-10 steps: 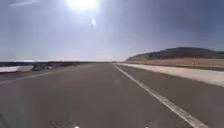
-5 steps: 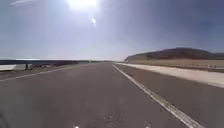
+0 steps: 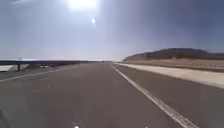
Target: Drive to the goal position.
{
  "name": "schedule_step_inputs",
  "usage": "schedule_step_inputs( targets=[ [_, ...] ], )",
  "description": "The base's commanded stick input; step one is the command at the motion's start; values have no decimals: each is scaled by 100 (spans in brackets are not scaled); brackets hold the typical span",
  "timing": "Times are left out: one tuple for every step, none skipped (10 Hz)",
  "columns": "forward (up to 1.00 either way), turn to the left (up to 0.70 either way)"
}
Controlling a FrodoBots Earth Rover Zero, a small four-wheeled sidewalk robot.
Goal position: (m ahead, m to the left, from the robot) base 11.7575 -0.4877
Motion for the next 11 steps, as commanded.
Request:
schedule_step_inputs(
  targets=[
    [100, 0],
    [100, 0],
    [100, 0],
    [100, 0],
    [100, 0],
    [100, 0],
    [100, 0],
    [100, 0],
    [100, 0],
    [100, 0],
    [100, 0]
  ],
)
